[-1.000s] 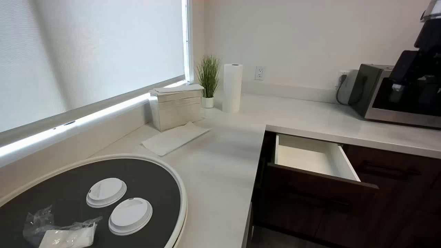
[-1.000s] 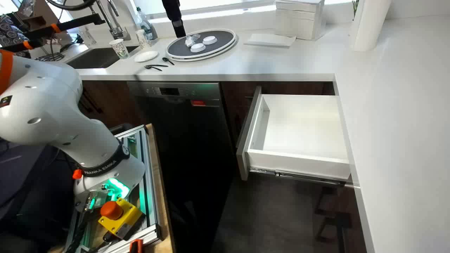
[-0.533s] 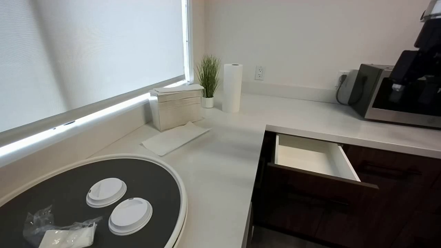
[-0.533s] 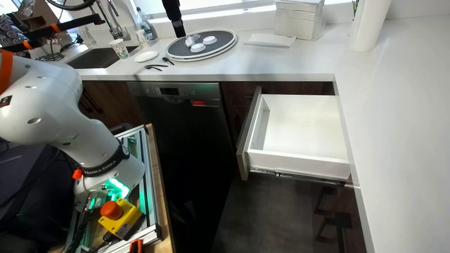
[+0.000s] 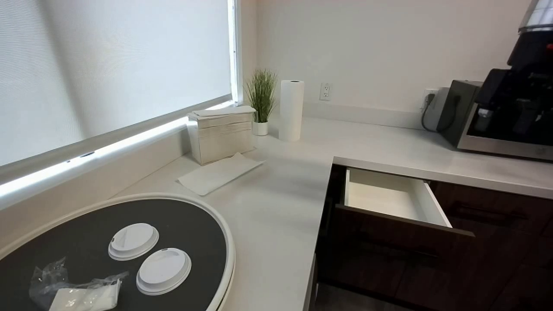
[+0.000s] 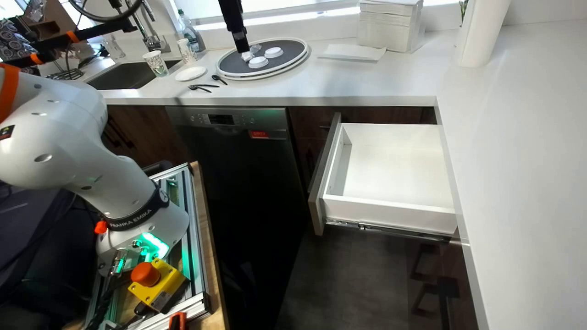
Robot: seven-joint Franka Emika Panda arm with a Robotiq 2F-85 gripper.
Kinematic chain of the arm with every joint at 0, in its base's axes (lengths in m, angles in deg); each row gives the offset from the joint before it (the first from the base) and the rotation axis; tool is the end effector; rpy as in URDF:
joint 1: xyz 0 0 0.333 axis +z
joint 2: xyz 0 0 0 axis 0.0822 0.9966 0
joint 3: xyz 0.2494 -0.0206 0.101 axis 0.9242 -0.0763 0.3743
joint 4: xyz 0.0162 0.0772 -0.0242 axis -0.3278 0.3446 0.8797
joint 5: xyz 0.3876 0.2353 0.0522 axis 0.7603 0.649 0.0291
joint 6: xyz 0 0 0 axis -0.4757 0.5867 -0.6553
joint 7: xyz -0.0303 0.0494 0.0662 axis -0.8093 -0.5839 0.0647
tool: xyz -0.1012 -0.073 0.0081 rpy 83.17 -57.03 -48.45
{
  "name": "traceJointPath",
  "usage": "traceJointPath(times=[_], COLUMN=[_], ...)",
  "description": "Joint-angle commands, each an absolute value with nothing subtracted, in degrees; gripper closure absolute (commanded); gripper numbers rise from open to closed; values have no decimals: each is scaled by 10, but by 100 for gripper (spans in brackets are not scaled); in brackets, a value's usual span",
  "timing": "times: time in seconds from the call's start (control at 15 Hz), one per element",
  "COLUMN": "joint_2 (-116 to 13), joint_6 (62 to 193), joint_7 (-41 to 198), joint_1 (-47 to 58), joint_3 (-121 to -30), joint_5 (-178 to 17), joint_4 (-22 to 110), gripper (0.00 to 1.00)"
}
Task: Close the drawer
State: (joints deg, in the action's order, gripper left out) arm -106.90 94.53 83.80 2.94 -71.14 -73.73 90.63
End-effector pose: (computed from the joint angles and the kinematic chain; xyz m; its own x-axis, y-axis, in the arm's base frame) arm 0.4426 -0.0040 0.4746 0.9775 -0.2102 0.0155 -0.2088 -0.9760 -0.0620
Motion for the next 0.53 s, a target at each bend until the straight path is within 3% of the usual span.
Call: traceJointPath(times=[0.0,0.47], joint_2=[-971,-776], joint_6=[1017,1094], joint_7=[890,974], joint_1=[12,13], joint_3=[-703,-702], joint_5=[-714,-703], joint_4=[895,884], gripper=[0,0])
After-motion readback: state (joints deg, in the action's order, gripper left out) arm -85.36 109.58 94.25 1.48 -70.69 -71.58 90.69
